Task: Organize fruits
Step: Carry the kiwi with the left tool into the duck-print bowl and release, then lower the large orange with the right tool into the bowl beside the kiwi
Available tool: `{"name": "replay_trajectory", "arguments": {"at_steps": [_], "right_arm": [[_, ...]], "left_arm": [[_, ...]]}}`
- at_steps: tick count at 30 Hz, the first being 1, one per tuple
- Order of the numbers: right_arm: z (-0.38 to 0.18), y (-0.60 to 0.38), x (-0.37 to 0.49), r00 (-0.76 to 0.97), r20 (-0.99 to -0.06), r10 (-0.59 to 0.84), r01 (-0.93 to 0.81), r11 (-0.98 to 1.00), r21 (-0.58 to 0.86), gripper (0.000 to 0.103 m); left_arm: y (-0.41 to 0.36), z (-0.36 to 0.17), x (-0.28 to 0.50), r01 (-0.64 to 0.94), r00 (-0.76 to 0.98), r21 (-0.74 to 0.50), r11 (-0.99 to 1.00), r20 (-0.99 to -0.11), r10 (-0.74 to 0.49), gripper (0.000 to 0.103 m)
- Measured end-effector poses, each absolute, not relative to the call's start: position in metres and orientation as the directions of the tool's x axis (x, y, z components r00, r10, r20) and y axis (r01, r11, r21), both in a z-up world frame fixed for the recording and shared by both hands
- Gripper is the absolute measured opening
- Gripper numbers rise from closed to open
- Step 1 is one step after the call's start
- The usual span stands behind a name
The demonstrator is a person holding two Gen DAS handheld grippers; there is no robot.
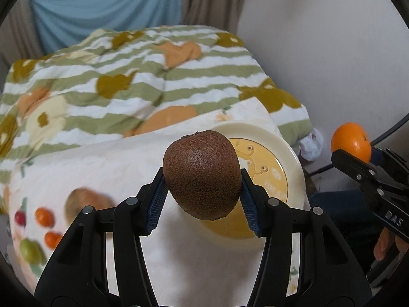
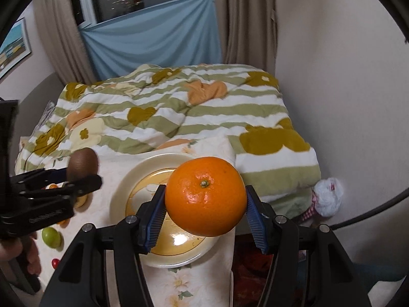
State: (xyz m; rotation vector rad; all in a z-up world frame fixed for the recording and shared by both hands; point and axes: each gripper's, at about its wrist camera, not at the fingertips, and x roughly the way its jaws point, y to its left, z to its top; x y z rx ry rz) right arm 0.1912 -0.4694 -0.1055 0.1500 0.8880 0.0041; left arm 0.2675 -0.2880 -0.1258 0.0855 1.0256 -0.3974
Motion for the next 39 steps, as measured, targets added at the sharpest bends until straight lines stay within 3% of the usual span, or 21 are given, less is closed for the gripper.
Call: {"name": "replay_trajectory", "arguments": {"at_steps": [18,20,21,22,23,28,39], "right_arm": [[-0.134,-0.502,0.19,0.571,-0.82,-0.035,0.266,0.953,0.145,0.055],[-0.134,-0.505,0.189,0.57,-0.821,-0.041,0.277,0.95,0.144,0.055],[-0.135,-0.505,0.188,0.57,-0.82,-0.045,0.28,0.949,0.143,0.055],[-0.134,-0.505,0.187,0.57,-0.82,-0.05,0.284,0.948,0.14,0.055],[-0.133,-0.505,0.186,0.572,-0.819,-0.053,0.287,0.948,0.139,0.055],[-0.128,-0.507,0.182,0.583,-0.81,-0.061,0.294,0.946,0.14,0.055],[-0.119,-0.491,0.192,0.62,-0.784,-0.01,0.167,0.979,0.12,0.055]], "left_arm": [[-0.359,-0.193,0.304,0.571,0.341,-0.047,0.82,-0.895,-0.288,0.061],[-0.36,-0.192,0.303,0.585,0.341,-0.048,0.809,-0.891,-0.3,0.065],[-0.361,-0.191,0.302,0.591,0.349,-0.043,0.806,-0.887,-0.304,0.078],[-0.361,-0.187,0.302,0.592,0.365,-0.037,0.805,-0.879,-0.308,0.098],[-0.361,-0.183,0.301,0.59,0.386,-0.03,0.807,-0.868,-0.314,0.103],[-0.358,-0.167,0.297,0.596,0.427,0.014,0.803,-0.852,-0.302,0.103],[-0.304,-0.132,0.285,0.486,0.472,-0.019,0.874,-0.836,-0.281,0.103]]}}
